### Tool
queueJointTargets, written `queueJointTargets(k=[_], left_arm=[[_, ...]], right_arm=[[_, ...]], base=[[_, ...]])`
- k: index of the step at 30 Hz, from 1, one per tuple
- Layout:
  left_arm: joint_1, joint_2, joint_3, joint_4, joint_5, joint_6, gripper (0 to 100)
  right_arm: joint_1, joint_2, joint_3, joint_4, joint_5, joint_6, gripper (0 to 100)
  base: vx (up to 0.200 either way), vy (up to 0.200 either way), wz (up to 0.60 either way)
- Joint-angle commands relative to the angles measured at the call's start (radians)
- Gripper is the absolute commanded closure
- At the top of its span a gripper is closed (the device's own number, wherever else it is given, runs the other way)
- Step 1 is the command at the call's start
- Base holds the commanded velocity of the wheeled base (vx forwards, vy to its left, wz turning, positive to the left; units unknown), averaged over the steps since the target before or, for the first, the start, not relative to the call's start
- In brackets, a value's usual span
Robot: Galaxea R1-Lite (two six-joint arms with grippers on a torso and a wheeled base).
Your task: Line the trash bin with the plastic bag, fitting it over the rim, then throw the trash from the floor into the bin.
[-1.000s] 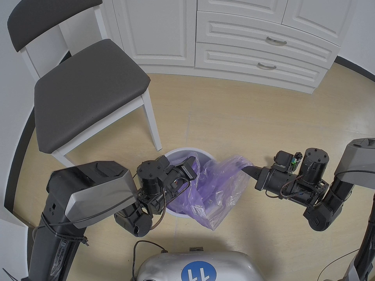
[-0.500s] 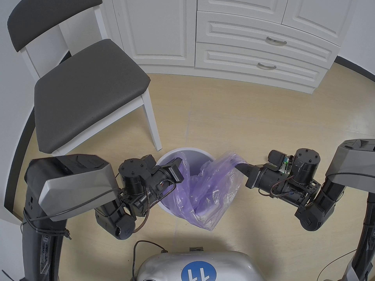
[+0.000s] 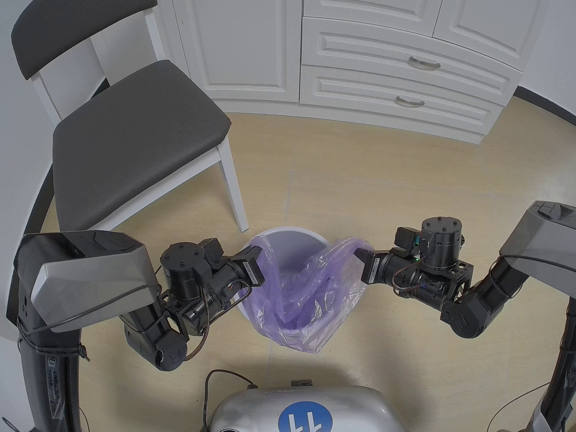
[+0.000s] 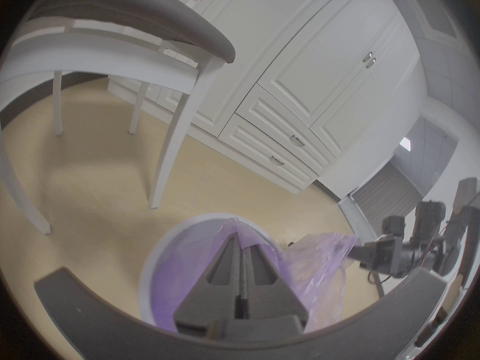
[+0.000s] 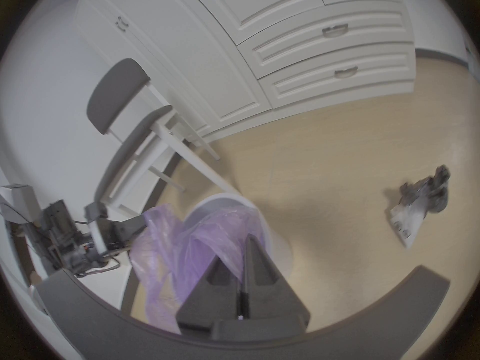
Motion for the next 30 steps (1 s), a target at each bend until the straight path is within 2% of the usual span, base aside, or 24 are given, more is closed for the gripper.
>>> queueJointTargets(k=[1,4,6,10,18,25,30], left_arm=[[0.022,-0.009,0.025,0.001,0.000,0.033,100],[0.040,-0.009,0.031,0.001,0.002,0.072,100],[0.054,-0.009,0.042,0.001,0.002,0.112,100],[0.057,-0.011,0.048,0.011,0.002,0.154,100],[0.059,-0.018,0.054,0.076,0.008,0.253,100],[0.053,-0.017,0.043,0.122,0.061,0.345,100],[0.050,-0.018,0.043,0.143,0.095,0.424,100]], right_arm=[[0.010,-0.017,-0.052,0.034,-0.034,-0.031,100],[0.010,-0.017,-0.052,0.037,-0.083,-0.082,100],[0.010,-0.014,-0.055,0.043,-0.143,-0.129,100],[0.016,-0.024,-0.066,0.099,-0.189,-0.155,100],[0.019,-0.029,-0.050,0.116,-0.195,-0.180,100],[0.019,-0.031,-0.020,0.113,-0.200,-0.231,100],[0.019,-0.029,0.008,0.115,-0.219,-0.303,100]], base=[[0.000,0.000,0.00],[0.000,0.000,0.00],[0.000,0.000,0.00],[0.000,0.000,0.00],[0.000,0.000,0.00],[0.000,0.000,0.00],[0.000,0.000,0.00]])
